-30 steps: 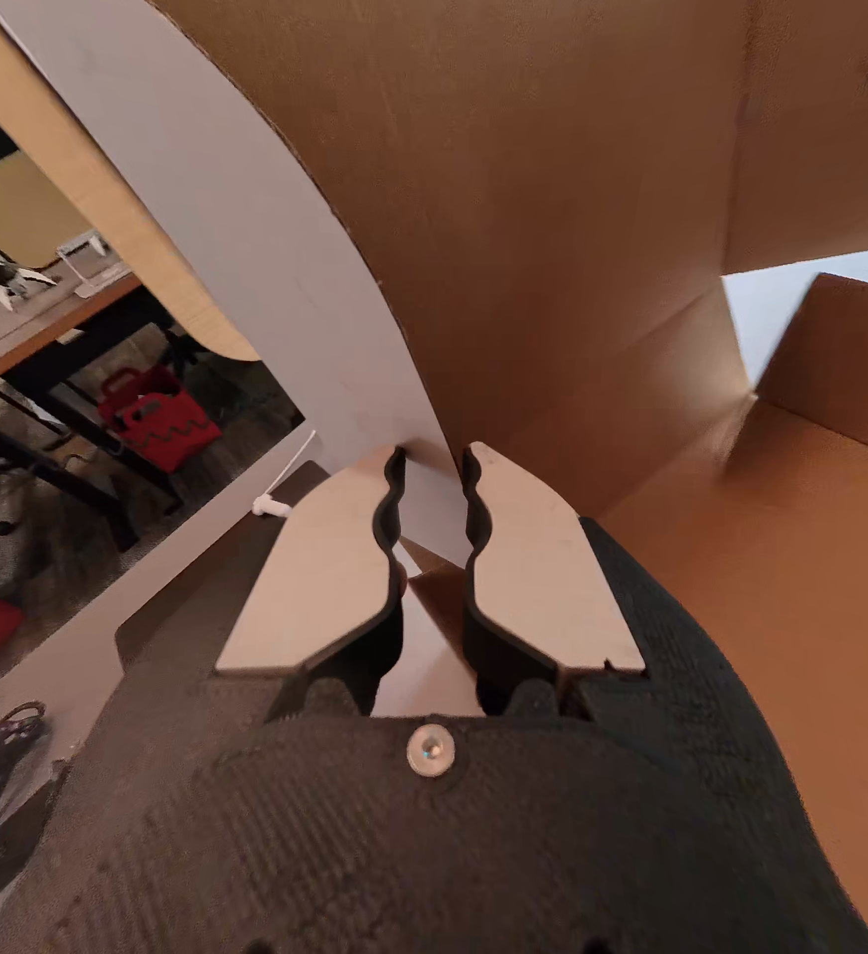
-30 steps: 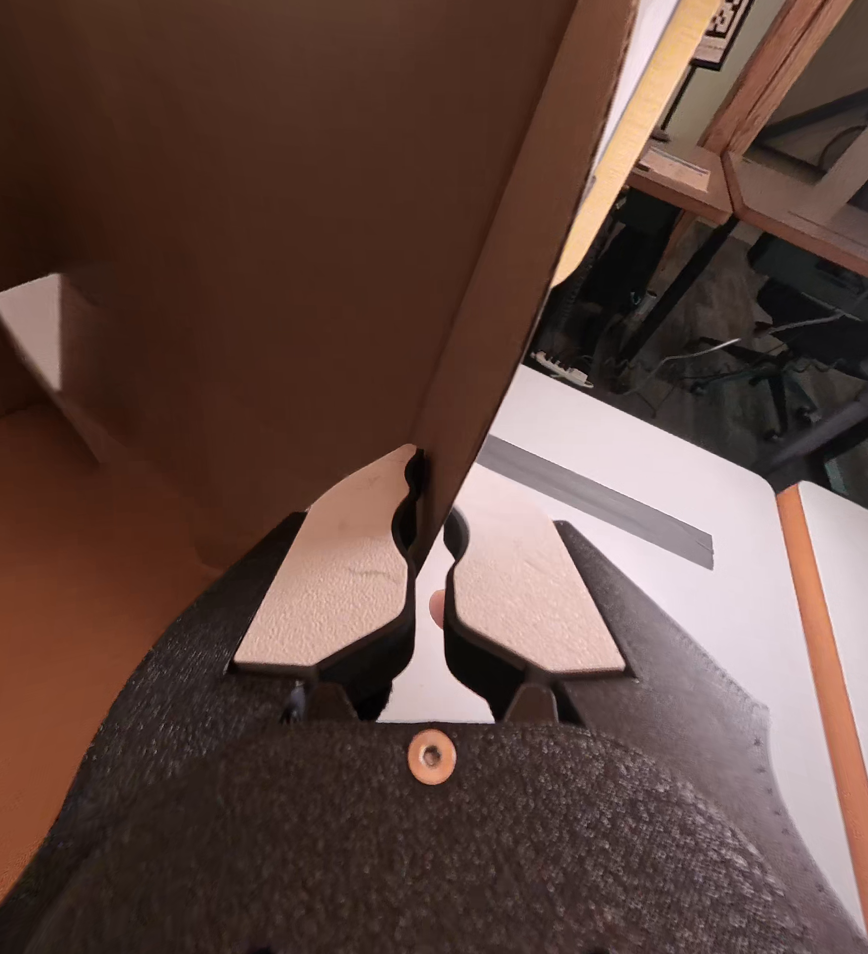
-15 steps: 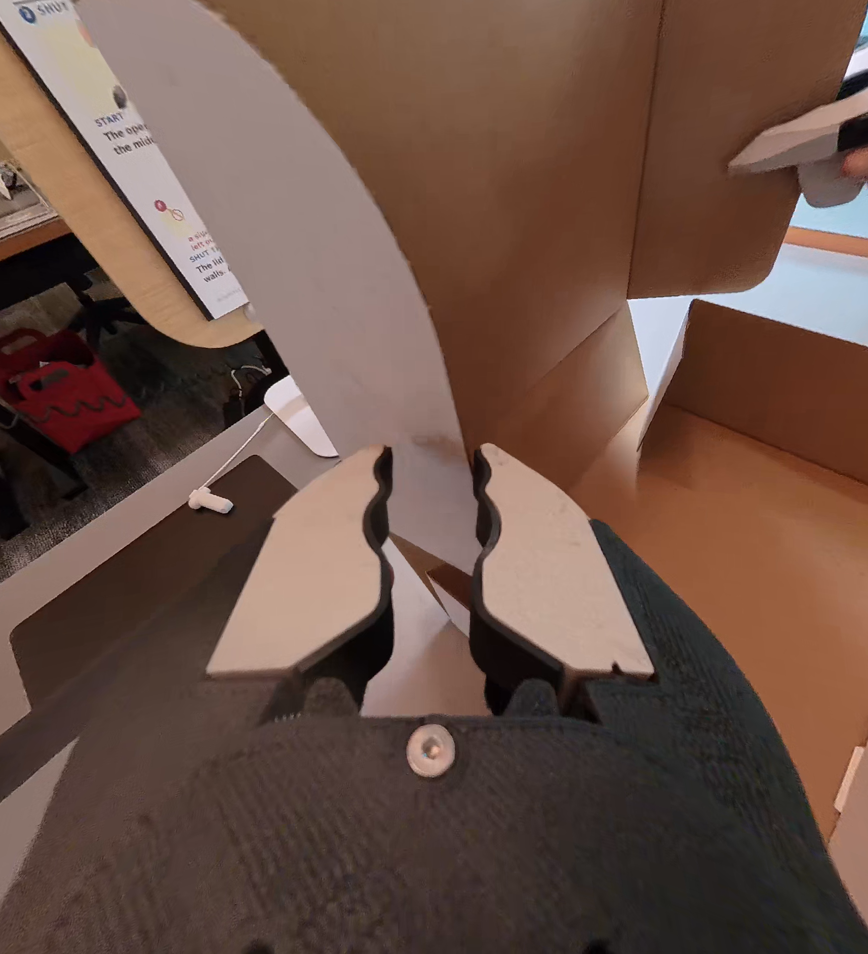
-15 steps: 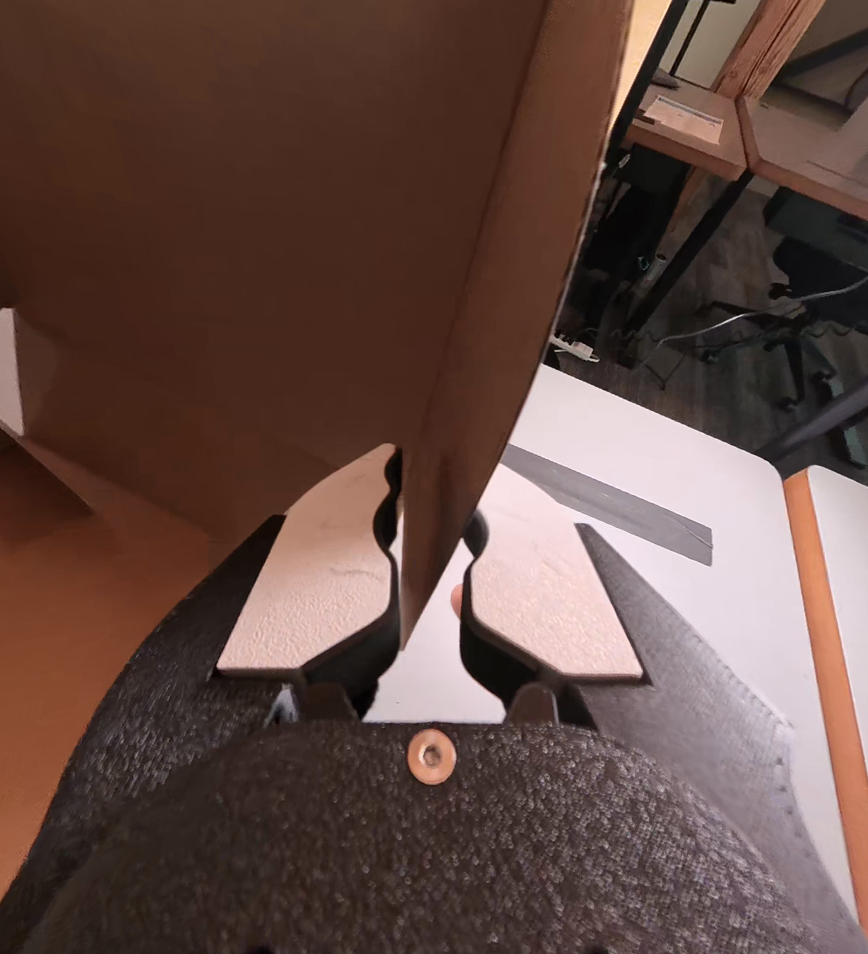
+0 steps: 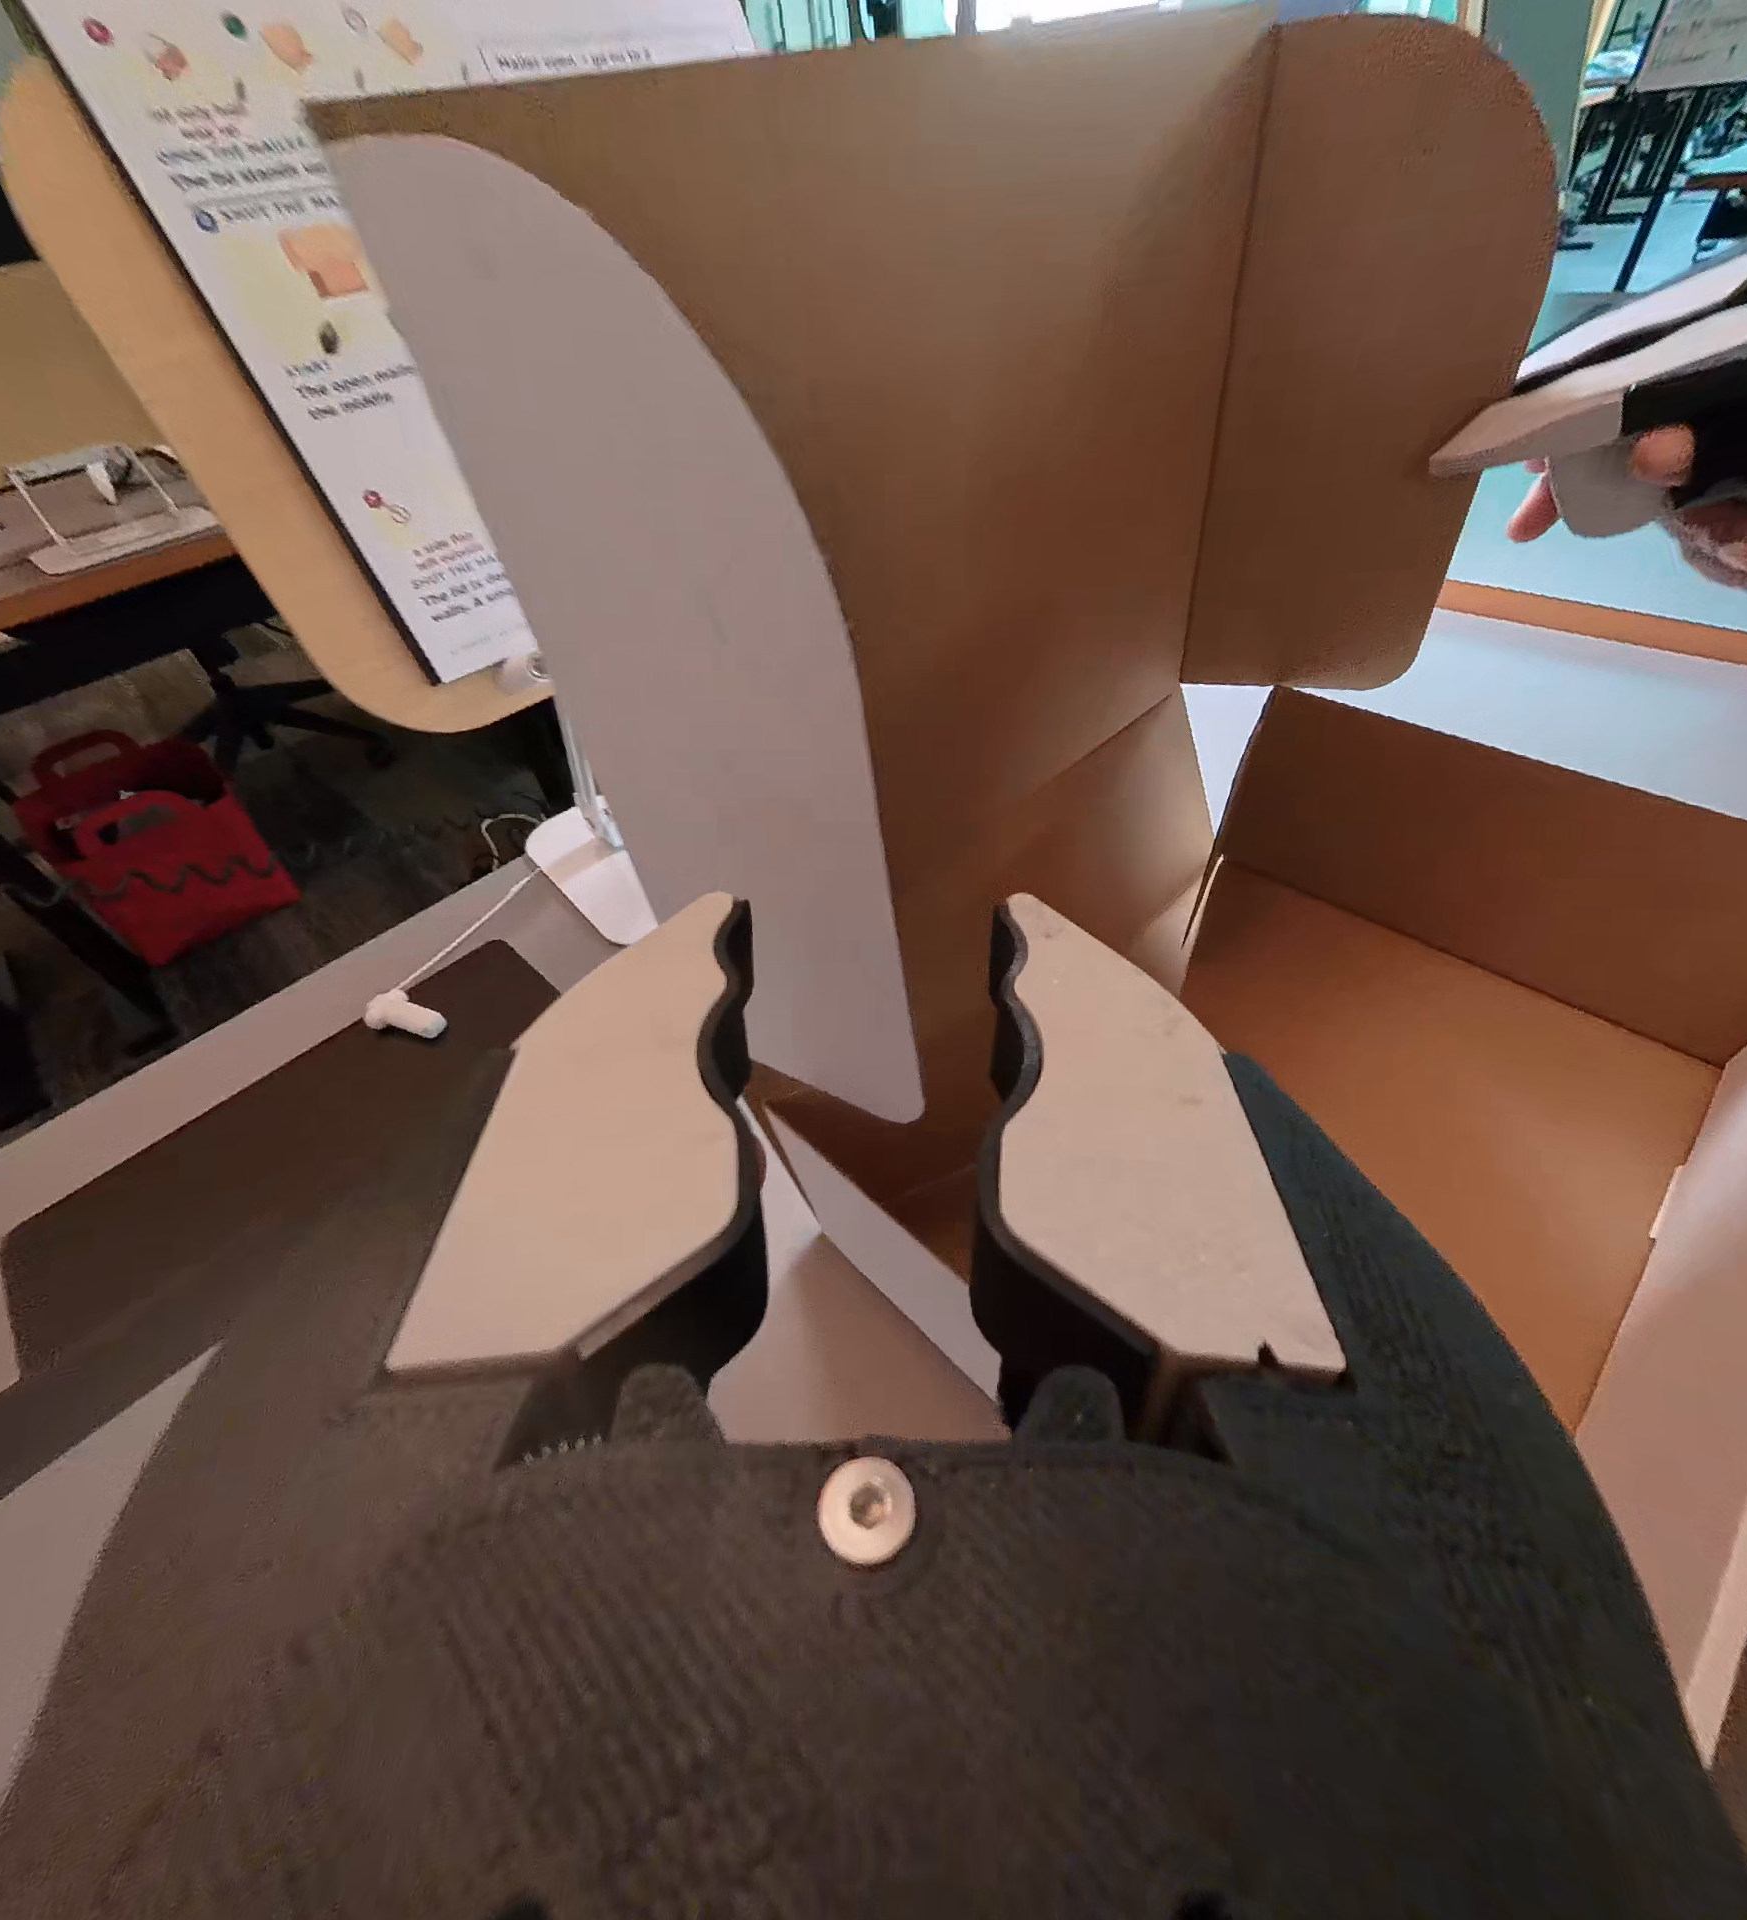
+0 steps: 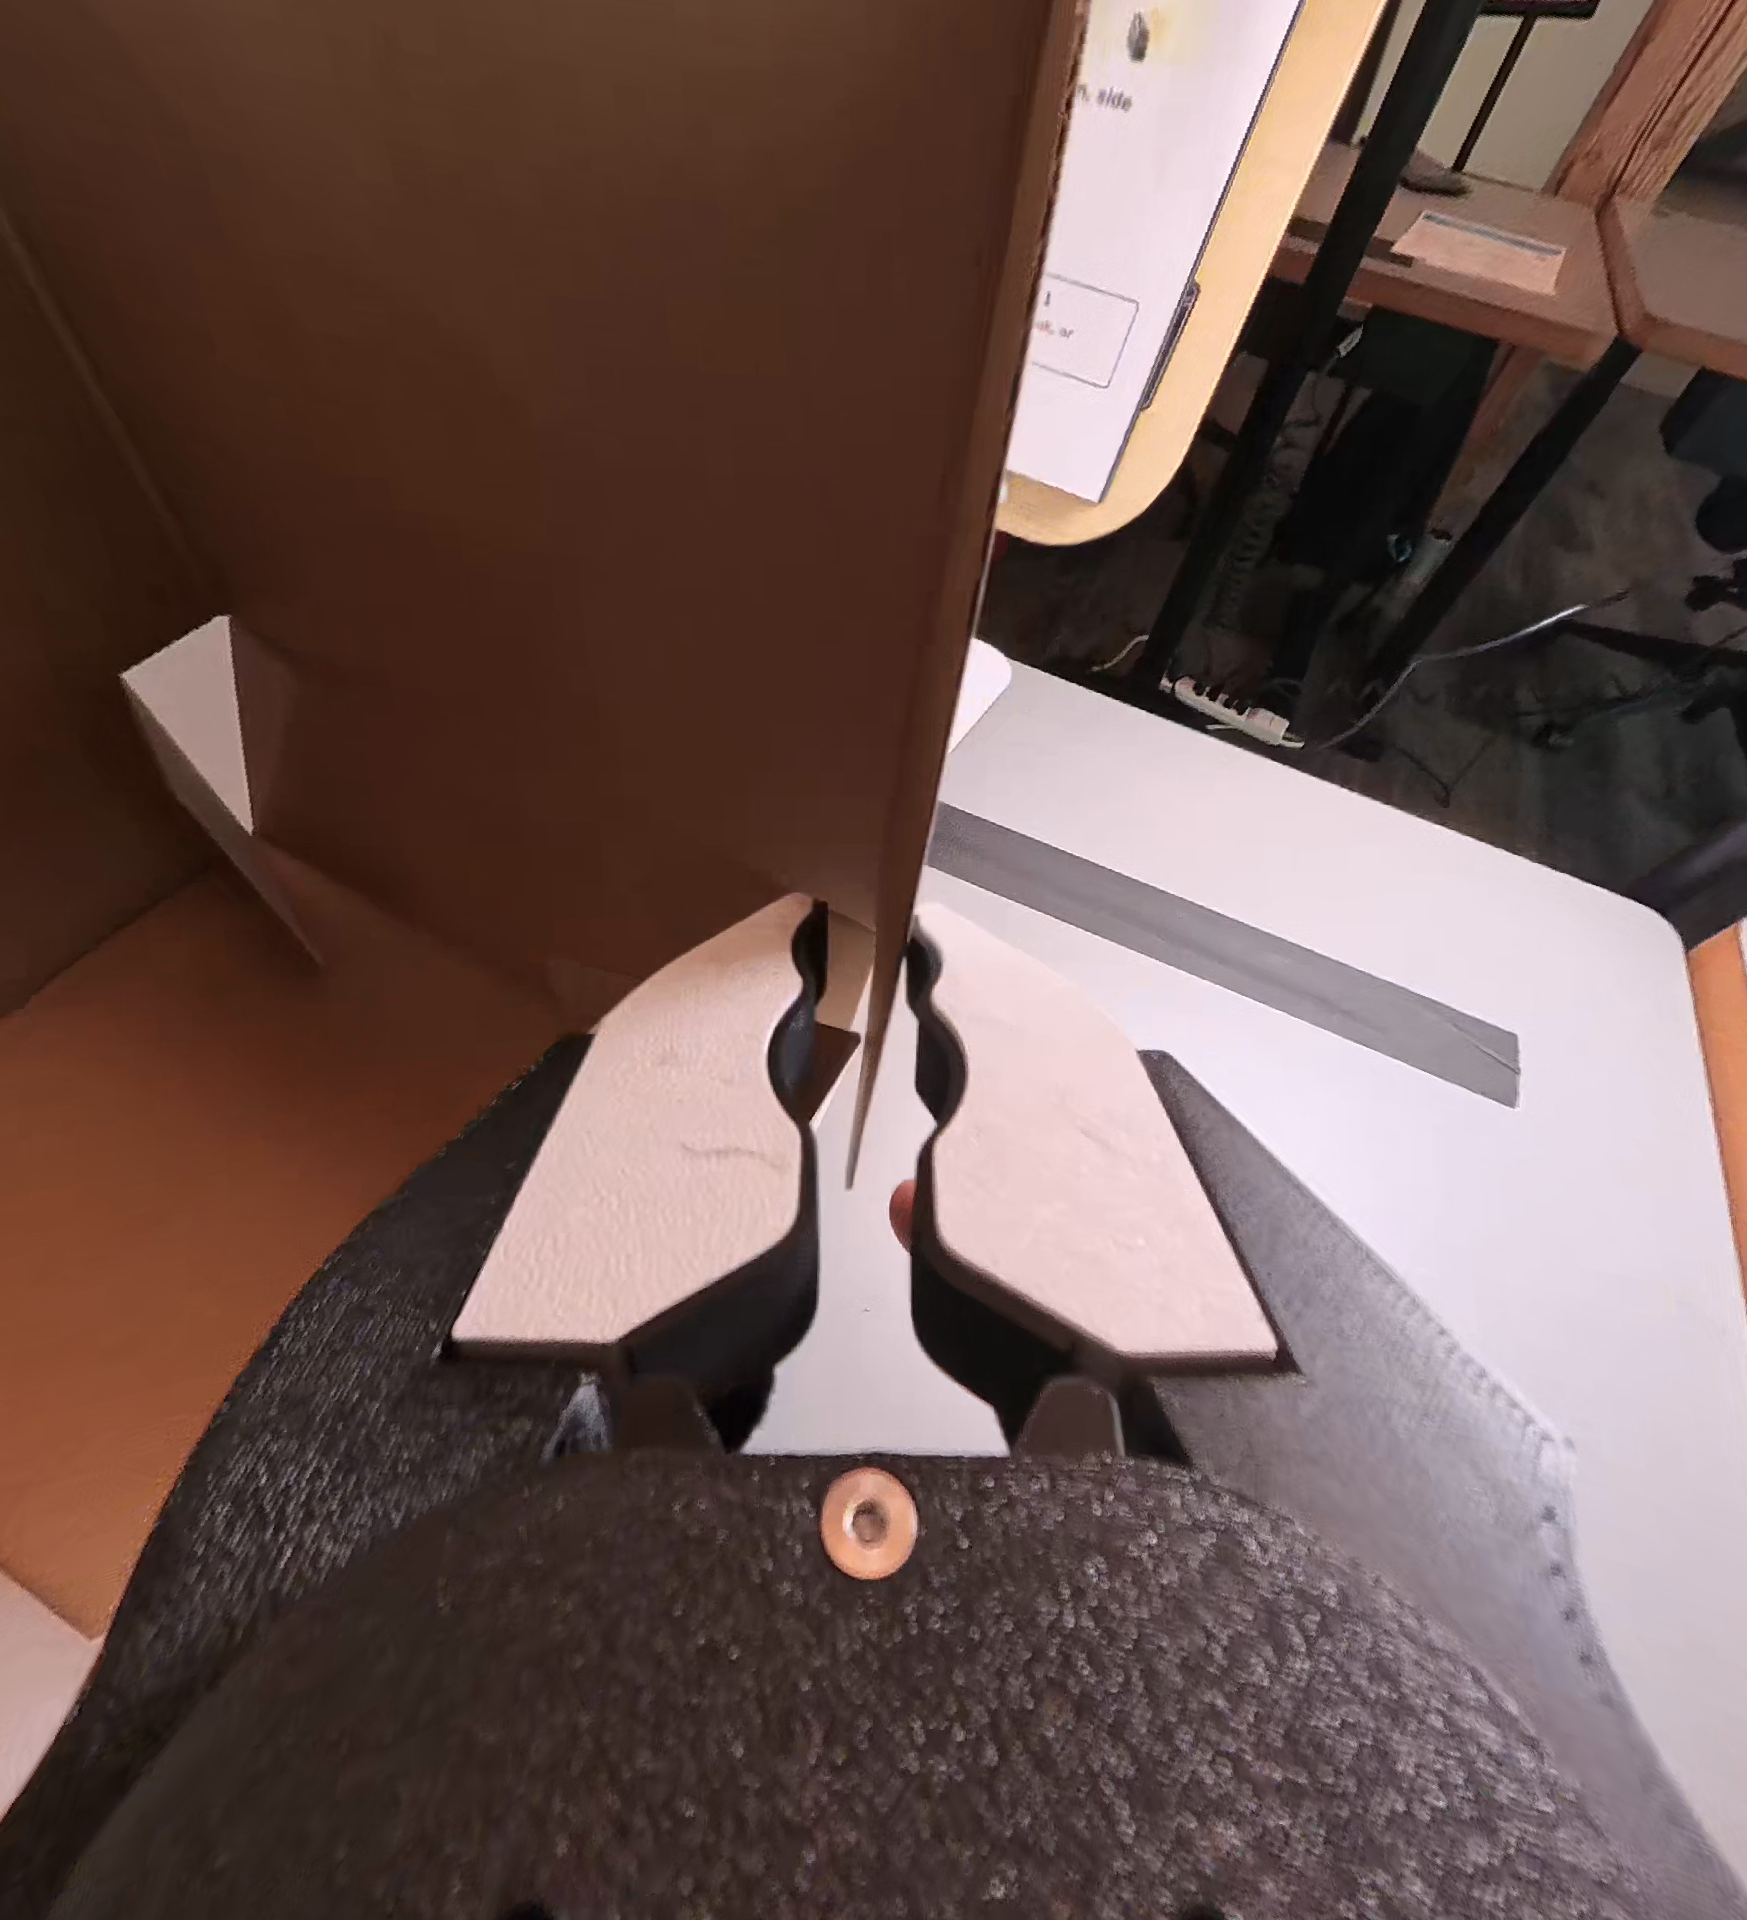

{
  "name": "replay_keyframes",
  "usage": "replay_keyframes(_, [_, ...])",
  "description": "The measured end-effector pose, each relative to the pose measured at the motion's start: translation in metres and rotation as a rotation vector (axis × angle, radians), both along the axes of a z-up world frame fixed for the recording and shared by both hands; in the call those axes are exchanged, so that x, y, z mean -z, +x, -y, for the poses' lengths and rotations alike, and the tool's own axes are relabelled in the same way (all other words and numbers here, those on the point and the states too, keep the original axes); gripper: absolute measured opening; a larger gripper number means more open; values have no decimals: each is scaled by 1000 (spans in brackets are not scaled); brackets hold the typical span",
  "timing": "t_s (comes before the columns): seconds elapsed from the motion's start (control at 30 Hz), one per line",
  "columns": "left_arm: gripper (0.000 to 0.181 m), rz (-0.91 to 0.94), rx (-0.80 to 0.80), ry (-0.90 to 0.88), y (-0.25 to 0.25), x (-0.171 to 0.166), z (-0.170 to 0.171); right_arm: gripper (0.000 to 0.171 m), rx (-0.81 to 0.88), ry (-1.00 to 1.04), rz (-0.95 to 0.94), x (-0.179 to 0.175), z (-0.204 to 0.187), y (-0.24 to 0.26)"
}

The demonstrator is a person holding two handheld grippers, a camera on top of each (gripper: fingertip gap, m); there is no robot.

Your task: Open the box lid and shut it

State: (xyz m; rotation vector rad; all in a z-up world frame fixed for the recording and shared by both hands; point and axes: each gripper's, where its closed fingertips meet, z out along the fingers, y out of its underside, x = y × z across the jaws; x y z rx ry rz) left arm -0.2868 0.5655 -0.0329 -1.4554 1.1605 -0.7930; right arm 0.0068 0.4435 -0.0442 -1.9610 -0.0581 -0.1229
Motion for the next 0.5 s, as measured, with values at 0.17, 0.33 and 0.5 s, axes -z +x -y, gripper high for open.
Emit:
replay_keyframes(0.17, [51, -52, -63, 7, 26, 5, -15, 5, 7, -15, 15, -13, -2, -12])
replay_keyframes(0.33, [29, -97, -174, 59, 29, 9, -32, 3, 14, 21, -89, -5, -1, -19])
replay_keyframes(0.5, [21, -109, -160, 109, 22, 10, -28, 8, -3, 81, -194, -8, 1, -34])
